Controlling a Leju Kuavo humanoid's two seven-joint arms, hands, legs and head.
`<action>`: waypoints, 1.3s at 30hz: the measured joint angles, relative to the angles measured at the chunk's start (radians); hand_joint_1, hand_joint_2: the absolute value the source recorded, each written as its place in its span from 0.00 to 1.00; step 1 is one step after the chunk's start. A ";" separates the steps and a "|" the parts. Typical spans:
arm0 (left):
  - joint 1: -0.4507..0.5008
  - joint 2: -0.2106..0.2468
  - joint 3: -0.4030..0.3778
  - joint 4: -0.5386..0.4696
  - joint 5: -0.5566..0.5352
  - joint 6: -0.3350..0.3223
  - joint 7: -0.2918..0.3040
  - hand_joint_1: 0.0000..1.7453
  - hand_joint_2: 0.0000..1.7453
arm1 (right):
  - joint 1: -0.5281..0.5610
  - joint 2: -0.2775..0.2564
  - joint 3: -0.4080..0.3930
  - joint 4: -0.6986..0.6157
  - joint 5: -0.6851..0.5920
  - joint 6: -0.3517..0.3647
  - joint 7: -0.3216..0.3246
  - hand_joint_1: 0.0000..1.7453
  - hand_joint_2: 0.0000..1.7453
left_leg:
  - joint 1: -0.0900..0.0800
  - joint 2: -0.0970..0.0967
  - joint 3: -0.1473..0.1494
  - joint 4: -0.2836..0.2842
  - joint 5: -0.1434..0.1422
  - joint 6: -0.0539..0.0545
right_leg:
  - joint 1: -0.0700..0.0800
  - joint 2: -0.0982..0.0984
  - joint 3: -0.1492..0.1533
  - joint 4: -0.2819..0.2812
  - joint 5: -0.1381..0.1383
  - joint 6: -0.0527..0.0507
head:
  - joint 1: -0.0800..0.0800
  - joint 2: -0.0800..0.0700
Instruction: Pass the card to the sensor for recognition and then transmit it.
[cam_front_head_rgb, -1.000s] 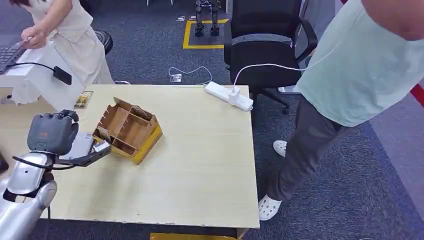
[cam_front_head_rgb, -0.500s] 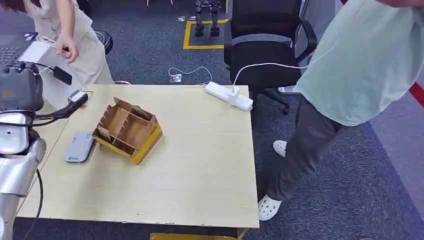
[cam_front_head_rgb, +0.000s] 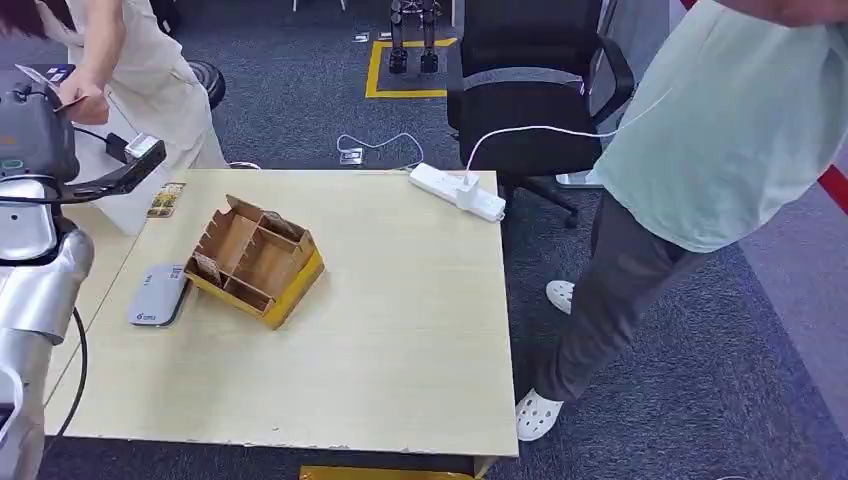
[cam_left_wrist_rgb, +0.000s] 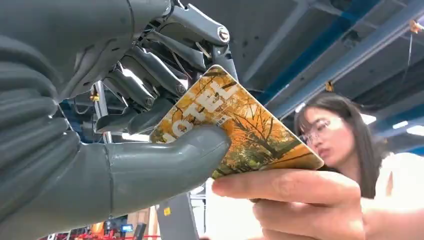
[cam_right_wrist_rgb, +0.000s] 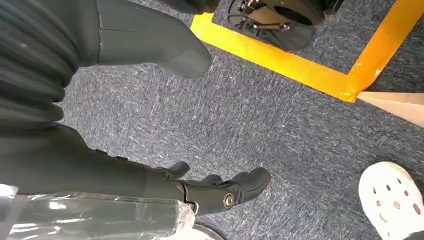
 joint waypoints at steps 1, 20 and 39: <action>0.000 -0.003 0.000 0.006 0.000 0.000 0.000 0.94 1.00 | 0.000 0.000 0.000 0.000 0.000 0.000 0.000 0.00 1.00 | 0.000 0.000 0.000 0.000 0.000 0.000 | 0.000 0.000 0.000 0.000 0.000 0.000 | 0.000 0.000; 0.022 0.087 0.005 0.110 0.000 0.016 0.018 0.00 1.00 | 0.001 0.002 0.000 0.000 -0.003 0.001 0.000 0.00 1.00 | 0.000 0.003 0.000 -0.001 0.000 0.000 | 0.000 0.003 0.000 0.002 0.000 -0.001 | 0.001 0.000; 0.694 0.221 0.523 -0.043 0.265 0.058 -0.090 0.00 1.00 | 0.032 0.010 -0.019 0.001 -0.034 0.001 -0.007 0.00 1.00 | 0.000 0.006 0.000 -0.002 -0.003 -0.002 | 0.000 0.004 -0.001 0.001 -0.003 -0.003 | 0.000 0.000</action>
